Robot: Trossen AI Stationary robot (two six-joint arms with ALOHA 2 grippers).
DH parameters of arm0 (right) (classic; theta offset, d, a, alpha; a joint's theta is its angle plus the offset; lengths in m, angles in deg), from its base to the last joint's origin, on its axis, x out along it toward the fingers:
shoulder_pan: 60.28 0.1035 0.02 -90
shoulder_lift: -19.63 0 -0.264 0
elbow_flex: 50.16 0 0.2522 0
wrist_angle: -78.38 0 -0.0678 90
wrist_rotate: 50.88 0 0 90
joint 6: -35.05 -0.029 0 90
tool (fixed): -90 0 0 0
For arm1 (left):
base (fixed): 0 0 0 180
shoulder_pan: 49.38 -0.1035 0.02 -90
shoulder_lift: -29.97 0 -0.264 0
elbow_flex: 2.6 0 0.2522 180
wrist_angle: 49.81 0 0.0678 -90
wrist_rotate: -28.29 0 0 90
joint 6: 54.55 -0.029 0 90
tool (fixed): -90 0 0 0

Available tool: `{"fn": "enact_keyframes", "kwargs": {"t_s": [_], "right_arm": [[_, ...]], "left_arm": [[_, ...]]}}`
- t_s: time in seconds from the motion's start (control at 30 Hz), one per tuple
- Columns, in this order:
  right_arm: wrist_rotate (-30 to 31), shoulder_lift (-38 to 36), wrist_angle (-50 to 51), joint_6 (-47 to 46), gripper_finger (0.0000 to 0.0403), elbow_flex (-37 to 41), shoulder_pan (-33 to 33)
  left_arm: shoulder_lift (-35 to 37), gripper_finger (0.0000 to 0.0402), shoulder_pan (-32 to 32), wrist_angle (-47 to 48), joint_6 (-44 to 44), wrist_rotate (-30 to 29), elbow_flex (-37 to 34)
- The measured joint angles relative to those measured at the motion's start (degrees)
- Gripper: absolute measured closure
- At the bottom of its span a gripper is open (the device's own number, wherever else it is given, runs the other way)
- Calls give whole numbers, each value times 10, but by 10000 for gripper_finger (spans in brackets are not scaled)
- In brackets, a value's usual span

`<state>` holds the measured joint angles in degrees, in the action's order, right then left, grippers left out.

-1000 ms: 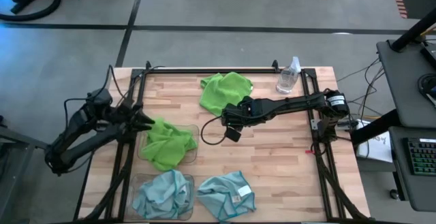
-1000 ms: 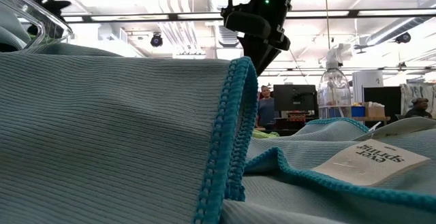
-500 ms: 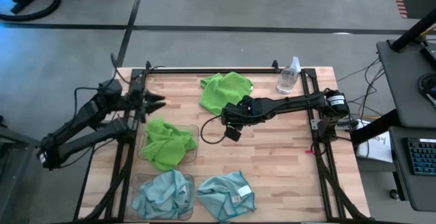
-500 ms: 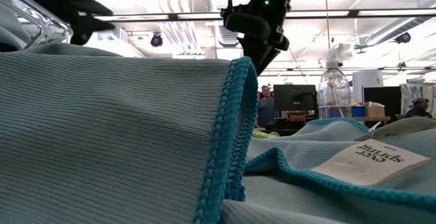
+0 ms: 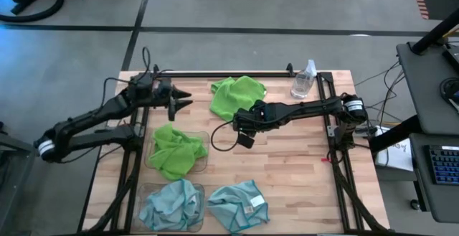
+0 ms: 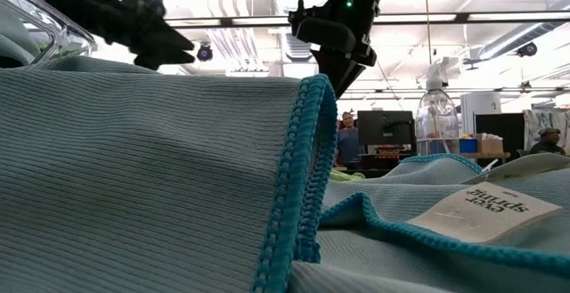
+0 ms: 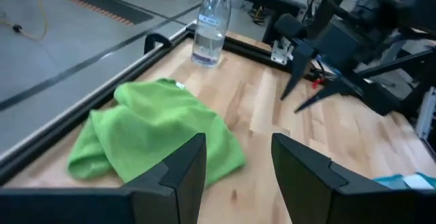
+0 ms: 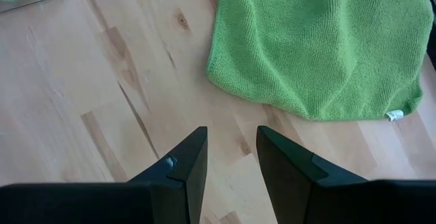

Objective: Sort microfiber towel by color & place in baskets
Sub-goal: Put the green microfiber cloth into the top transparent bin

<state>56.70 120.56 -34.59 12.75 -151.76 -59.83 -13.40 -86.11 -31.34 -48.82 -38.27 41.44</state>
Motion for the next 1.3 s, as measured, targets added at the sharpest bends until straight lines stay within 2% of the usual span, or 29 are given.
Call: {"fn": "enact_keyframes", "kwargs": {"t_s": [0.3,0.37,0.6,0.7,0.8,0.93,1.3], "right_arm": [[0,0,0,27,280,2,0],[0,0,1,29,280,2,0],[5,0,2,44,280,3,0],[5,0,2,58,280,3,0],[5,0,2,60,280,3,0],[5,0,2,64,280,4,0],[5,0,7,69,280,5,0]], "left_arm": [[-118,251,0,-123,-34,-7,0],[-141,251,0,-140,-35,-34,0],[-205,251,0,-188,-31,-196,0],[-234,251,0,-192,-13,-227,12],[-265,251,1,-194,-9,-228,34],[-314,251,8,-182,-16,-225,75],[-475,251,45,-8,-38,-219,255]]}}
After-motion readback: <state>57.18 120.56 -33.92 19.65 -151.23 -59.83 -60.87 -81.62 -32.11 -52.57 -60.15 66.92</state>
